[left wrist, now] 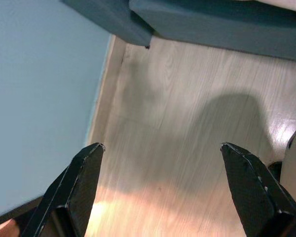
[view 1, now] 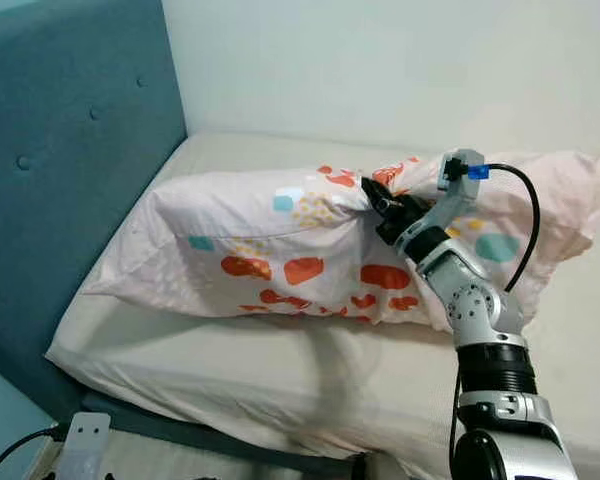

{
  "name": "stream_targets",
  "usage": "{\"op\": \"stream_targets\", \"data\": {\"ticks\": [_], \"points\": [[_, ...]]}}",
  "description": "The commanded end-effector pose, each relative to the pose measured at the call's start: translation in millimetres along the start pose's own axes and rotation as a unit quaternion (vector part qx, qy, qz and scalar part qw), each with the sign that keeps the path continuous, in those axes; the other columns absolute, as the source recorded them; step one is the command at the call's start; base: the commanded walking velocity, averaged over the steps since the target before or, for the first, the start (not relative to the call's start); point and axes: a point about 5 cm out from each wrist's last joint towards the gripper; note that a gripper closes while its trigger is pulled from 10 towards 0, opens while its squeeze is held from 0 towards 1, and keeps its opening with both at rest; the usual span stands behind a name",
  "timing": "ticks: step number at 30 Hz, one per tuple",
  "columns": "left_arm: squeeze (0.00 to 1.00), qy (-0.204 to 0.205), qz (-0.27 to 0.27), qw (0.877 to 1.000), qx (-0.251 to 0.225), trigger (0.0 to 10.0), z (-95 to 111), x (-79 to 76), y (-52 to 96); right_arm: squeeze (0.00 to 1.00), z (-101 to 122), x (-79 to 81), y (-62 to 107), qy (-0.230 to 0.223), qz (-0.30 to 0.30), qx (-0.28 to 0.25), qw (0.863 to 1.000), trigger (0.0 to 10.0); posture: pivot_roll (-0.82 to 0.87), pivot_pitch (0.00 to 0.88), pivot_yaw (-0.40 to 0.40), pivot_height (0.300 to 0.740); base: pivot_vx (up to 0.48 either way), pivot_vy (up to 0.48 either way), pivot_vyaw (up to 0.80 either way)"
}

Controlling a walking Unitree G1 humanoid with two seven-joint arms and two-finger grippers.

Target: Clean up the room

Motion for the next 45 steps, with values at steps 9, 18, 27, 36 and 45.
{"op": "stream_targets", "data": {"ticks": [9,18,27,36,45], "points": [[0.0,-0.005,-0.017,0.999,0.031,10.0,-11.1,-12.5,3.4,0.0,8.8,16.0,-8.5,0.022,0.029,-0.022,0.999,0.0,0.07,0.0,-0.054,0.685,-0.32,0.0,0.0],[0.0,-0.028,-0.033,0.998,0.038,10.0,-18.0,-17.8,5.8,0.0,0.8,12.1,-6.3,0.024,0.021,-0.015,0.999,0.0,0.07,0.0,-0.051,0.72,0.0,0.0,0.0],[0.0,-0.047,-0.061,0.996,0.042,10.0,-23.8,-26.4,8.7,0.0,-15.5,-4.5,2.4,0.08,-0.018,0.042,0.996,10.0,0.07,0.0,-0.058,0.725,0.0,0.0,0.13],[0.0,-0.04,-0.081,0.994,0.055,10.0,-32.1,-30.9,11.6,0.0,-36.0,-10.4,11.0,0.1,-0.014,0.087,0.991,10.0,0.06,0.0,-0.059,0.725,0.0,0.0,0.78],[0.0,-0.036,-0.095,0.993,0.065,10.0,-32.1,-36.6,12.5,0.0,-44.9,-9.5,16.5,0.128,0.006,0.109,0.986,10.0,0.06,0.0,-0.054,0.725,0.0,0.0,0.78]]}}
Point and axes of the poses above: a point about 5 cm out from each wrist's last joint towards the gripper, its own y axis pointing back from the gripper into the wrist, its own z axis along the axis of the wrist's last joint, x = y × z, and after that the axes turned 13 degrees about -y, right-handed
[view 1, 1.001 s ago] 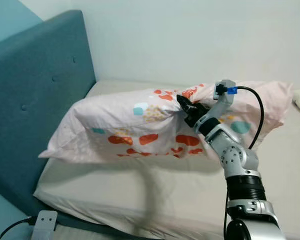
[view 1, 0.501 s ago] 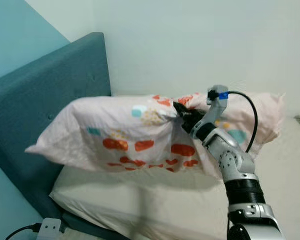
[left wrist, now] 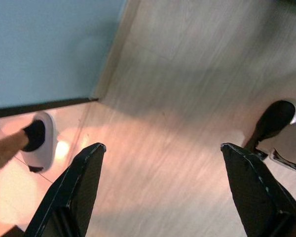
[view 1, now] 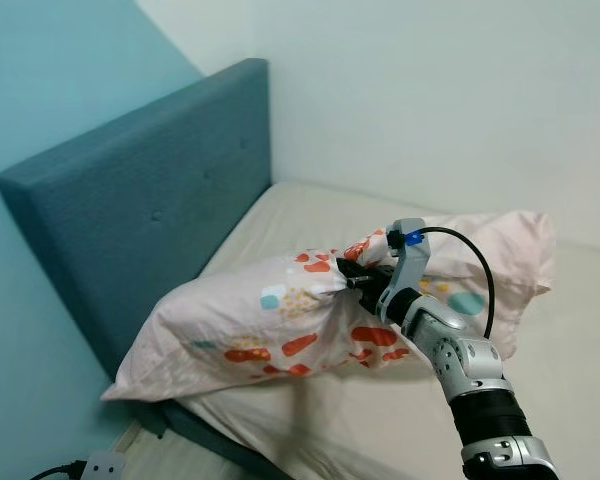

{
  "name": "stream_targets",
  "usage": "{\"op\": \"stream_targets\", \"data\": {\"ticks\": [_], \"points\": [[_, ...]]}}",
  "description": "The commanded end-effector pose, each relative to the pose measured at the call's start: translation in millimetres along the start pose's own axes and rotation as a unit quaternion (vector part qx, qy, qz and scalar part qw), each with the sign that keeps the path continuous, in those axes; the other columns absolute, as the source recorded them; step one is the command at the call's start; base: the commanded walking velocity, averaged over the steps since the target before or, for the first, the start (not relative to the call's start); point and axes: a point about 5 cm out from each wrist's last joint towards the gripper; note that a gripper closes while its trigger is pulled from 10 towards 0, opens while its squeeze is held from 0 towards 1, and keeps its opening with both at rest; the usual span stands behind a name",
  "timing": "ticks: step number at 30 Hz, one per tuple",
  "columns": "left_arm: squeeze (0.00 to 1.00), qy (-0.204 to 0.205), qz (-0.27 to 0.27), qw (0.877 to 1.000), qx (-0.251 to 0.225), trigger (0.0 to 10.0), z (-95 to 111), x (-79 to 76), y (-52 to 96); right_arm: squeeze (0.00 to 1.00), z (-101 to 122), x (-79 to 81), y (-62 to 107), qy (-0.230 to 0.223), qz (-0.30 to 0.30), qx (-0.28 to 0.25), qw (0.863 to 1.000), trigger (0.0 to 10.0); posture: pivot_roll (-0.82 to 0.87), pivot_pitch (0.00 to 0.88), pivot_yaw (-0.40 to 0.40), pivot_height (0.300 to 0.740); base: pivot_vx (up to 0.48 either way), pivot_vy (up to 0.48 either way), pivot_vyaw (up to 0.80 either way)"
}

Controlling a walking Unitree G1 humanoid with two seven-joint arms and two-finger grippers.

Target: Clean up the room

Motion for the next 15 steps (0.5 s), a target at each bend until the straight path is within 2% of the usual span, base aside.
{"op": "stream_targets", "data": {"ticks": [1,4,7,9,13,15], "points": [[0.0,0.002,-0.012,1.0,0.008,10.0,-1.0,-6.3,0.3,0.0,20.8,13.5,-1.2,0.04,0.038,-0.046,0.997,10.0,0.06,0.0,-0.054,0.725,0.0,0.0,0.78],[0.0,0.002,-0.014,1.0,0.007,10.0,1.5,-7.6,-0.1,0.0,21.2,14.4,-0.8,0.045,0.043,-0.046,0.997,10.0,0.06,0.0,-0.054,0.725,0.0,0.0,0.78],[0.0,0.007,-0.02,1.0,-0.001,10.0,15.7,-17.2,-1.2,0.0,17.8,15.5,-0.8,0.055,0.043,-0.04,0.997,10.0,0.06,0.0,-0.054,0.725,0.0,0.0,0.77],[0.0,0.007,-0.02,1.0,-0.001,10.0,15.7,-17.2,-1.2,0.0,17.8,15.5,-0.8,0.055,0.043,-0.04,0.997,10.0,0.06,0.0,-0.054,0.725,0.0,0.0,0.77],[0.0,0.021,-0.022,0.999,-0.011,10.0,35.2,-31.2,-1.3,0.0,12.7,13.3,-1.6,0.051,0.029,-0.039,0.998,10.0,0.06,0.0,-0.054,0.725,0.0,0.0,0.77],[0.0,0.04,-0.028,0.999,-0.009,10.0,50.1,-44.4,-0.2,0.0,9.7,10.0,-1.4,0.045,0.015,-0.041,0.998,10.0,0.06,0.0,-0.054,0.725,-0.366,0.0,0.77]]}}
Point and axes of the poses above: a point about 5 cm out from each wrist's last joint towards the gripper, its own y axis pointing back from the gripper into the wrist, its own z axis along the axis of the wrist's last joint, x = y × z, and after that the axes turned 13 degrees about -y, right-handed
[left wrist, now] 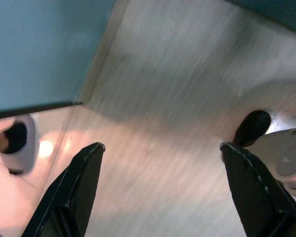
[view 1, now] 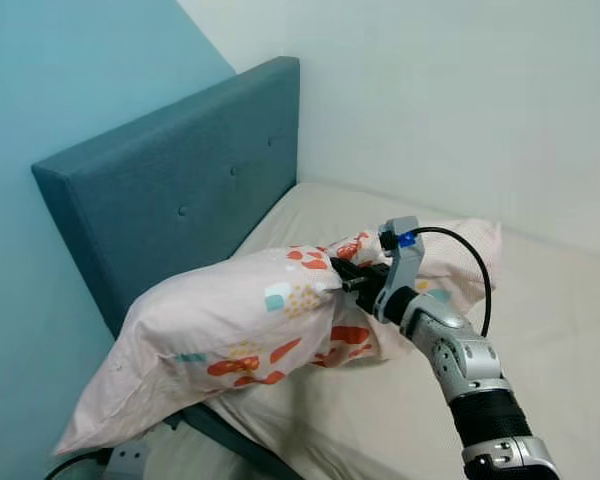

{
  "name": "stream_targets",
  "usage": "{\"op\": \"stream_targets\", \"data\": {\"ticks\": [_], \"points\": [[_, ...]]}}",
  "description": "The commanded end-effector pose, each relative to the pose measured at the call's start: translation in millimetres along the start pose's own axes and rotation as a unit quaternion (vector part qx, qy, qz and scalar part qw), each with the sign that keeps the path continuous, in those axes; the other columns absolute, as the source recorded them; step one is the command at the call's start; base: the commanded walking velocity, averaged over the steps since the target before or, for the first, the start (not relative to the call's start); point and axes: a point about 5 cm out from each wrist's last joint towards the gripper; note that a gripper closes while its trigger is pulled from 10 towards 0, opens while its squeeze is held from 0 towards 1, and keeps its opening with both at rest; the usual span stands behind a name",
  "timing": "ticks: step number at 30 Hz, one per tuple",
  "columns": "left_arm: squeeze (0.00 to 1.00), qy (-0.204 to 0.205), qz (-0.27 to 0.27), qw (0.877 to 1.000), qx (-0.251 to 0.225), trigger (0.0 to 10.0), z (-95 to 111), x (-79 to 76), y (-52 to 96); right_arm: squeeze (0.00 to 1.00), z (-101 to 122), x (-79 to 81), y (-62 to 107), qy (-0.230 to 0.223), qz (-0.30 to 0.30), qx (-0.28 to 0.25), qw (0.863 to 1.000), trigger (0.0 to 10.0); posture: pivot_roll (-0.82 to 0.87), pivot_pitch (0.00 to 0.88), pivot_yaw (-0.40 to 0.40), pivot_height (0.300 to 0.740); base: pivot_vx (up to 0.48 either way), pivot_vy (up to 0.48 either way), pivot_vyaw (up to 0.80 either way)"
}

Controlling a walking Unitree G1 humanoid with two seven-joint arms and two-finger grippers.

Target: Clean up the room

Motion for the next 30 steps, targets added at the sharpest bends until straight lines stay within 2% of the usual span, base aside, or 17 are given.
{"op": "stream_targets", "data": {"ticks": [1,5,9,14,18,30], "points": [[0.0,0.014,-0.006,1.0,0.005,10.0,10.0,-12.4,0.4,0.0,12.8,4.3,-0.4,0.018,0.004,-0.042,0.999,10.0,0.06,0.0,-0.054,0.725,-0.48,0.0,0.77],[0.0,0.008,-0.01,1.0,0.0,10.0,20.9,-22.4,1.2,0.0,12.5,3.3,0.3,0.013,-0.002,-0.046,0.999,10.0,0.06,0.0,-0.052,0.725,-0.48,0.0,0.77],[0.0,-0.017,-0.014,1.0,-0.01,10.0,30.2,-29.6,2.2,0.0,13.0,2.3,0.7,0.012,-0.006,-0.05,0.999,10.0,0.06,0.0,-0.052,0.725,0.0,0.0,0.77],[0.0,-0.03,-0.02,0.999,-0.022,10.0,41.6,-36.7,3.4,0.0,13.7,2.5,0.6,0.012,-0.007,-0.053,0.999,10.0,0.06,0.0,-0.051,0.725,0.0,0.0,0.77],[0.0,-0.034,-0.016,0.999,-0.007,10.0,18.1,-19.9,0.9,0.0,14.1,2.6,0.5,0.013,-0.009,-0.056,0.998,10.0,0.06,0.0,-0.052,0.725,0.0,0.0,0.77],[0.0,-0.037,-0.017,0.999,-0.005,10.0,16.7,-17.0,0.5,0.0,16.6,0.2,2.0,0.013,-0.019,-0.065,0.998,10.0,0.06,0.0,-0.053,0.725,0.0,0.0,0.77]]}}
Point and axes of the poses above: a point about 5 cm out from each wrist's last joint towards the gripper, its own y axis pointing back from the gripper into the wrist, its own z axis along the axis of the wrist's last joint, x = y × z, and after that the axes turned 13 degrees about -y, right-handed
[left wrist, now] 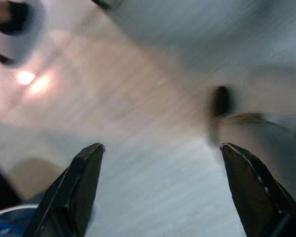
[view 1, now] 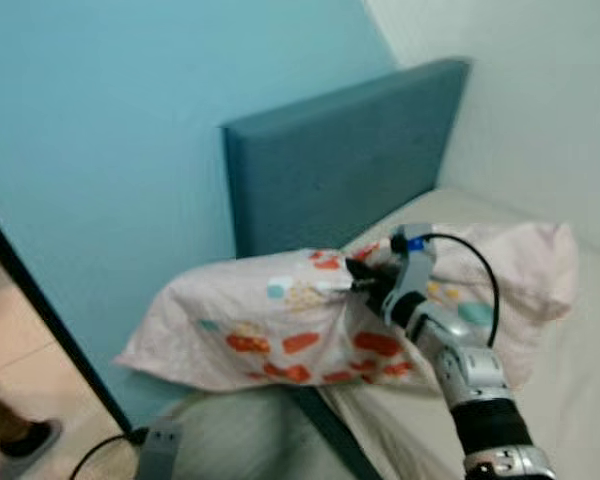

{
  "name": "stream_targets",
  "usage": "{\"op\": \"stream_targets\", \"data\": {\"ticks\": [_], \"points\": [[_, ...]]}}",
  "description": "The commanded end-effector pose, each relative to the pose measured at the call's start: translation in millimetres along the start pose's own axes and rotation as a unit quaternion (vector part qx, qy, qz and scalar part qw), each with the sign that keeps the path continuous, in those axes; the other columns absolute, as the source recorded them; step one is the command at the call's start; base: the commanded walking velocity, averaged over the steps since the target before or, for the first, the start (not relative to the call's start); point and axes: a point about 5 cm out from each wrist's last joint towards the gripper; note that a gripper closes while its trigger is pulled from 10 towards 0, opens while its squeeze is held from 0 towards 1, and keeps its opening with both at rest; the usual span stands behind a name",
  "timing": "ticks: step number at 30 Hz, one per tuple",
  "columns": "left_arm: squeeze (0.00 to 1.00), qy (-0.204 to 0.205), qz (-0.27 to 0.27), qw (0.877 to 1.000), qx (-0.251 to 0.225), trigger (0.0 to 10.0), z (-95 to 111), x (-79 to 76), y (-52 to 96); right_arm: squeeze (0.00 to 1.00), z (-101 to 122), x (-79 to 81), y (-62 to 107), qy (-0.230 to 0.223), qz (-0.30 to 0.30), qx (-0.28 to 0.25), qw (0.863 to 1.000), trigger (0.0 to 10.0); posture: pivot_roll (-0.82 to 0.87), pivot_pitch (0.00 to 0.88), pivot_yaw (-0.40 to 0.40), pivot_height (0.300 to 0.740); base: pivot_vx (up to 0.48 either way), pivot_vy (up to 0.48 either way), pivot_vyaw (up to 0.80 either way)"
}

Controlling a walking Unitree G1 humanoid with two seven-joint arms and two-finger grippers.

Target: Clean up the room

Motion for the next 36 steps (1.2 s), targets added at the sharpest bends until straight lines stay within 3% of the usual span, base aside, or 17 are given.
{"op": "stream_targets", "data": {"ticks": [1,12,15,17,22,36], "points": [[0.0,-0.008,-0.001,1.0,0.008,10.0,-5.5,1.1,0.1,0.0,16.4,12.1,-4.4,0.015,0.027,-0.039,0.999,10.0,0.06,0.0,-0.053,0.725,0.0,0.0,0.77],[0.0,-0.02,-0.008,1.0,-0.003,10.0,-3.1,3.1,-0.2,0.0,25.0,5.4,-3.7,0.034,0.004,-0.059,0.998,10.0,0.06,0.0,-0.055,0.725,0.073,0.0,0.77],[0.0,-0.021,-0.008,1.0,-0.003,10.0,-3.1,3.1,-0.2,0.0,25.3,5.1,-3.6,0.035,0.003,-0.06,0.998,10.0,0.06,0.0,-0.055,0.725,0.401,0.0,0.0],[0.0,-0.023,-0.01,1.0,-0.004,10.0,-3.7,3.1,-0.2,0.0,28.7,-5.8,-3.1,0.052,-0.042,-0.066,0.996,10.0,0.06,0.0,-0.053,0.725,0.428,0.0,0.0],[0.0,-0.024,-0.011,1.0,-0.004,10.0,-5.1,3.5,-0.1,0.0,33.6,-13.6,-1.8,0.068,-0.074,-0.074,0.992,10.0,0.06,0.0,-0.052,0.725,0.431,0.0,0.0],[0.0,-0.023,-0.011,1.0,-0.001,10.0,-8.3,4.2,0.1,0.0,35.7,-10.8,-1.7,0.069,-0.065,-0.084,0.992,10.0,0.05,0.0,-0.053,0.725,0.431,0.0,0.0]]}}
Point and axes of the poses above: a point about 5 cm out from each wrist's last joint towards the gripper, its own y axis pointing back from the gripper into the wrist, its own z axis along the axis of the wrist's last joint, x = y × z, and after that the axes turned 13 degrees about -y, right-handed
